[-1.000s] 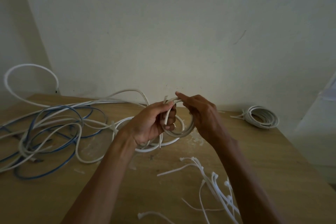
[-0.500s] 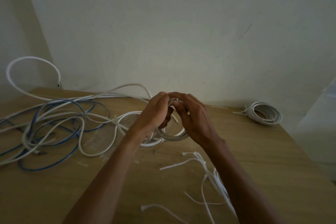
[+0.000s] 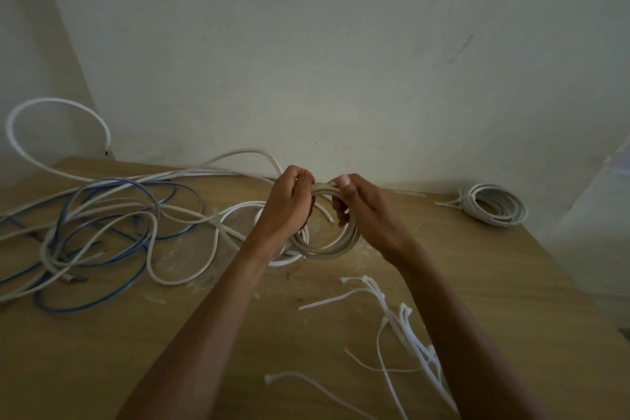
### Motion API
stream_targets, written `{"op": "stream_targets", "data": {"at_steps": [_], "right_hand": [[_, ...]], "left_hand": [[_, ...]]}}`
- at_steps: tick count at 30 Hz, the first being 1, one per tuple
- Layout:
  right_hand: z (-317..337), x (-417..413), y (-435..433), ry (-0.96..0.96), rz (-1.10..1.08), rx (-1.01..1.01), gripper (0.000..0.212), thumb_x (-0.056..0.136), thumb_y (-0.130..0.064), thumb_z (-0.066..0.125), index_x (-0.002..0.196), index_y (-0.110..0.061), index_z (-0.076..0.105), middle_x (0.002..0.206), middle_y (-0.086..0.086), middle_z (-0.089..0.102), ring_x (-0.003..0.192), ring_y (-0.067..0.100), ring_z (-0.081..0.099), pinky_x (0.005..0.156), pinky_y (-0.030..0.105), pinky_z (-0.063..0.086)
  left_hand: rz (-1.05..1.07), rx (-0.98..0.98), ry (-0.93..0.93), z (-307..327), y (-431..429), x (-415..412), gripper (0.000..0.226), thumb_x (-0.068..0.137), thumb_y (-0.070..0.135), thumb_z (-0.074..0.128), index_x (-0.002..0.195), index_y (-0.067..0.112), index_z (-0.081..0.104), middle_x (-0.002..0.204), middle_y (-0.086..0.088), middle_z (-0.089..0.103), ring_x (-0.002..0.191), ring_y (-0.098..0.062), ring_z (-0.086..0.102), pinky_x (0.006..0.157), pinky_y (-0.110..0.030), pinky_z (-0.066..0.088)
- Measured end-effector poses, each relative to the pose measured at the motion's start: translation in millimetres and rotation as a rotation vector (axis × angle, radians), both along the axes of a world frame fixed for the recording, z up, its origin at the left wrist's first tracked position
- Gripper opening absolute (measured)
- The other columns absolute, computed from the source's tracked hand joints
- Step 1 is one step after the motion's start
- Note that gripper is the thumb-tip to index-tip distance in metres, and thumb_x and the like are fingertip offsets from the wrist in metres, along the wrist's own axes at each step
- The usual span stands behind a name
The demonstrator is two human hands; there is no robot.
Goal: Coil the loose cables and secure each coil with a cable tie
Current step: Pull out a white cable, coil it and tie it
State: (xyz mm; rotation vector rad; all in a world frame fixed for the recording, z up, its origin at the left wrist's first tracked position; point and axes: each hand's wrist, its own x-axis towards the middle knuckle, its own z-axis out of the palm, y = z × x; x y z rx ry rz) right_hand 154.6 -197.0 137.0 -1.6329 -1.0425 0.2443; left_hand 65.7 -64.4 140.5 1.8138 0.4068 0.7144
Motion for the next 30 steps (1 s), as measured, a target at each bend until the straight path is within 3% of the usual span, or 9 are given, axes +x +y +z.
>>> {"op": "stream_targets", "data": {"at_steps": [2,6,9,13,16,19,24,26,30], "right_hand": [[3.5,13.3,-11.6,0.087,0.015,-0.14,0.052,0.108,-0.042,0.032,0.101,-0.003,0.066,0.086,0.009,0.066,0.072,0.016,0.061,0.067,0.034,0.052],[-5.6,26.3,-28.8,-0.227,0.234,-0.835,0.006,0.096,-0.015,0.065,0.099,-0.016,0.07,0.091,-0.009,0.067,0.08,0.003,0.063,0.073,0.022,0.049],[-27.1,16.3,-18.8,-0.29,0.214,-1.123,0.021,0.083,-0.02,0.08,0.102,-0.022,0.072,0.097,-0.013,0.059,0.098,0.011,0.059,0.083,0.028,0.048],[-35.2,15.4,-11.3,-0.281,0.204,-1.062,0.013,0.085,-0.013,0.077,0.098,-0.016,0.076,0.096,-0.006,0.069,0.092,0.009,0.064,0.078,0.023,0.05],[-27.8,19.6,-15.8,-0.302,0.209,-0.96,0.011,0.085,-0.014,0.077,0.092,-0.023,0.074,0.088,-0.014,0.061,0.082,0.0,0.056,0.069,0.018,0.041],[-34.3,22.4,-15.0,-0.324,0.172,-0.935,0.021,0.081,-0.02,0.082,0.094,-0.028,0.069,0.09,-0.016,0.051,0.082,0.0,0.047,0.068,0.022,0.039],[-45.7,20.4,-6.7,-0.321,0.296,-0.929,0.015,0.087,-0.01,0.075,0.091,-0.025,0.073,0.083,-0.019,0.06,0.081,-0.003,0.056,0.07,0.017,0.041],[-35.0,25.7,-13.0,-0.284,0.311,-0.789,0.011,0.089,-0.012,0.073,0.092,-0.022,0.073,0.085,-0.015,0.065,0.08,-0.003,0.06,0.071,0.013,0.044],[-12.2,33.7,-28.1,-0.009,0.273,-0.341,0.006,0.092,-0.01,0.07,0.096,-0.013,0.07,0.092,0.001,0.073,0.085,0.012,0.069,0.075,0.025,0.055]], "left_hand": [[0.015,0.0,-0.015,-0.7,9.4,-0.9,0.019,0.106,0.022,0.037,0.097,0.018,0.054,0.059,0.007,0.045,0.044,-0.004,0.039,0.047,-0.025,0.032],[0.031,-0.011,-0.049,-0.1,24.3,-1.1,0.019,0.107,0.023,0.037,0.093,0.02,0.05,0.053,0.011,0.042,0.04,-0.004,0.036,0.045,-0.028,0.03],[0.042,-0.018,-0.065,-3.9,27.5,1.4,0.021,0.107,0.026,0.038,0.089,0.021,0.048,0.055,0.011,0.04,0.042,-0.006,0.036,0.046,-0.029,0.029],[0.084,-0.068,-0.097,-7.1,29.6,3.5,0.025,0.107,0.025,0.037,0.083,0.022,0.044,0.053,0.012,0.039,0.042,-0.006,0.034,0.042,-0.025,0.028],[0.124,-0.117,-0.108,-8.1,34.1,4.9,0.023,0.106,0.022,0.036,0.085,0.019,0.045,0.055,0.005,0.04,0.04,-0.008,0.034,0.039,-0.024,0.028],[0.138,-0.146,-0.094,-10.1,39.2,6.4,0.024,0.106,0.024,0.036,0.083,0.02,0.045,0.06,-0.001,0.039,0.045,-0.012,0.032,0.042,-0.026,0.027],[0.165,-0.163,-0.092,-10.9,43.3,4.5,0.03,0.106,0.021,0.035,0.077,0.022,0.04,0.054,0.006,0.037,0.041,-0.007,0.032,0.042,-0.023,0.029],[0.152,-0.197,-0.121,-8.6,43.7,2.7,0.03,0.107,0.017,0.033,0.077,0.02,0.038,0.046,0.012,0.035,0.038,-0.006,0.028,0.039,-0.02,0.025],[0.143,-0.267,-0.171,-3.9,45.2,1.2,0.029,0.106,0.011,0.031,0.077,0.017,0.032,0.044,0.012,0.029,0.036,-0.005,0.023,0.036,-0.017,0.02]]}}
